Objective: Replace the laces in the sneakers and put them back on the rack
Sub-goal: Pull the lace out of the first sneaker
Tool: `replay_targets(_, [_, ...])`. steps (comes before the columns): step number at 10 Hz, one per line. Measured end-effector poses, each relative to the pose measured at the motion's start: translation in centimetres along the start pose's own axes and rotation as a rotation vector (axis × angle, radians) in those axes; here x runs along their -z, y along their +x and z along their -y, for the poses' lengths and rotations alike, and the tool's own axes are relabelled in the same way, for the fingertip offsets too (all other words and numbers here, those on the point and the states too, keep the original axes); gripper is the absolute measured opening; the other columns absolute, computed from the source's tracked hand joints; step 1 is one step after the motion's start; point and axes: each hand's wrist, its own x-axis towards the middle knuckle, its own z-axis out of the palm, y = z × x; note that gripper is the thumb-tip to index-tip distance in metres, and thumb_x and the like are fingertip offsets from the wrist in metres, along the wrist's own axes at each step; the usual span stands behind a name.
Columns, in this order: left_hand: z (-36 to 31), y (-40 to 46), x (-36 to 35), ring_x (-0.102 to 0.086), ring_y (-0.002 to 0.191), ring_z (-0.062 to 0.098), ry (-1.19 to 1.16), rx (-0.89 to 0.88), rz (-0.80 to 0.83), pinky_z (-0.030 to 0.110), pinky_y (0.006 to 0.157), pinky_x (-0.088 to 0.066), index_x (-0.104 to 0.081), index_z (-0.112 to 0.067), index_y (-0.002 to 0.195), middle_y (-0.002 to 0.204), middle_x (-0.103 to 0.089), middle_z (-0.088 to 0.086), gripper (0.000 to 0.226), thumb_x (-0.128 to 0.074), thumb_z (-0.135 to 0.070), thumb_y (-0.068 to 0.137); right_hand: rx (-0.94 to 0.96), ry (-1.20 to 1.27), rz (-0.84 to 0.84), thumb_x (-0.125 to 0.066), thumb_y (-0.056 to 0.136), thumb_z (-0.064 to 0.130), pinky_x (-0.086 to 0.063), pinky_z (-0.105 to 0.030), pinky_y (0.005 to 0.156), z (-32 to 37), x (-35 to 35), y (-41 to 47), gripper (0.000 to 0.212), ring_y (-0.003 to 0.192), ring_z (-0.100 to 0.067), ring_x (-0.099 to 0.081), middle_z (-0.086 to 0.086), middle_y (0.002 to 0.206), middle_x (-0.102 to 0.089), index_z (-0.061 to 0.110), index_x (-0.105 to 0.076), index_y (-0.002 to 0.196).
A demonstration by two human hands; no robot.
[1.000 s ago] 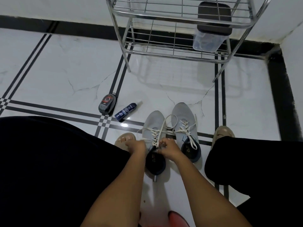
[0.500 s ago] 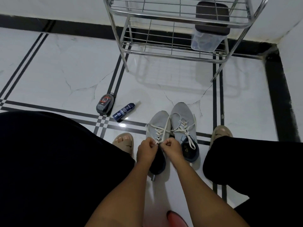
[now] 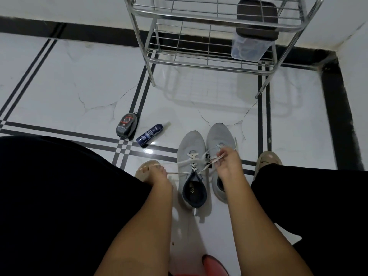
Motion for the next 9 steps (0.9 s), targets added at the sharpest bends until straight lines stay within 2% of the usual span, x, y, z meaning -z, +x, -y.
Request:
replay_targets(1, [0.7,0.3,-0.8,-0.039,0.133,0.036,0.496,-0.353,-0.149,0.045,0.108,-0.039,-0.025,-0.003,0.147,0.153,-0.028,0.018,0.058,-0.042,-0.015,0.093,0.205,-0.183,-0.058,-0.057,0.086,0.010,-0.053,-0.031,0.067,2.0,-0.2,0.2,0.026,0.080,-0.018,-0.057,-0.010,0.106,-0.055,0.011,-0.055,0.111])
replay_targets(2, [1.5,-1.1,-0.8,-0.052,0.117,0.034,0.886,-0.575,-0.070,0.042,0.095,-0.046,-0.042,-0.014,0.136,0.143,-0.040,0.013,0.042,-0.044,-0.012,0.094,0.450,-0.832,-0.258,-0.055,0.089,0.016,-0.051,-0.041,0.089,0.4,1.0,-0.7,0.057,0.106,-0.027,-0.052,-0.007,0.149,-0.028,0.022,-0.037,0.143])
replay_targets(3, [3.2,-2.2,-0.8,-0.058,0.099,0.027,1.277,-0.559,0.306,0.033,0.081,-0.047,-0.058,-0.016,0.108,0.111,-0.062,0.008,0.025,-0.055,-0.034,0.091,0.612,-1.208,-0.171,-0.049,0.089,0.014,-0.048,-0.033,0.079,-2.8,2.3,-1.9,0.024,0.101,-0.030,-0.059,-0.009,0.121,-0.059,0.017,-0.064,0.107])
replay_targets(4, [4.2,-1.6,-0.4,-0.057,0.101,0.025,1.469,-0.655,0.391,0.032,0.076,-0.043,-0.054,-0.019,0.110,0.109,-0.058,0.006,0.033,-0.063,-0.041,0.086,0.416,-1.488,0.155,-0.058,0.084,0.018,-0.049,-0.029,0.078,-4.9,3.7,-1.6,0.013,0.092,-0.024,-0.060,-0.005,0.101,-0.066,0.014,-0.067,0.093])
replay_targets(5, [3.9,-2.1,-0.3,-0.059,0.101,0.028,1.548,-0.816,0.325,0.034,0.075,-0.044,-0.053,-0.017,0.111,0.107,-0.063,0.008,0.026,-0.055,-0.032,0.091,0.458,-1.646,0.278,-0.068,0.080,0.024,-0.043,-0.026,0.076,-5.9,4.1,-1.3,0.032,0.095,-0.020,-0.055,-0.006,0.112,-0.054,0.012,-0.061,0.108])
replay_targets(6, [3.9,-2.2,-0.2,-0.060,0.094,0.033,1.498,-0.844,0.323,0.036,0.069,-0.041,-0.045,-0.012,0.110,0.101,-0.064,0.012,0.021,-0.050,-0.020,0.092,0.630,-1.821,0.177,-0.061,0.089,0.026,-0.048,-0.032,0.080,-6.9,3.9,-1.3,0.025,0.101,-0.026,-0.058,-0.006,0.113,-0.056,0.011,-0.060,0.109])
replay_targets(7, [3.3,-1.9,0.6,-0.060,0.086,0.033,1.321,-0.777,0.221,0.035,0.065,-0.042,-0.041,-0.011,0.106,0.094,-0.062,0.012,0.019,-0.050,-0.013,0.090,0.625,-1.687,-0.002,-0.055,0.093,0.024,-0.048,-0.032,0.075,-7.4,3.0,-1.5,0.020,0.096,-0.032,-0.062,-0.013,0.103,-0.066,0.008,-0.066,0.100])
replay_targets(8, [2.3,-1.4,1.3,-0.057,0.081,0.029,1.186,-0.682,0.144,0.033,0.064,-0.042,-0.044,-0.008,0.106,0.090,-0.057,0.009,0.021,-0.054,-0.010,0.088,0.524,-1.543,-0.069,-0.057,0.093,0.024,-0.042,-0.028,0.067,-7.6,2.5,-1.6,0.020,0.086,-0.032,-0.061,-0.014,0.091,-0.066,0.011,-0.062,0.078])
replay_targets(9, [1.9,-1.4,1.0,-0.058,0.093,0.033,1.330,-0.783,0.210,0.036,0.067,-0.042,-0.043,-0.010,0.109,0.103,-0.057,0.011,0.024,-0.055,-0.010,0.087,0.459,-1.537,0.037,-0.061,0.091,0.027,-0.045,-0.027,0.070,-7.7,2.4,-1.3,0.016,0.090,-0.029,-0.063,-0.011,0.094,-0.069,0.016,-0.066,0.080])
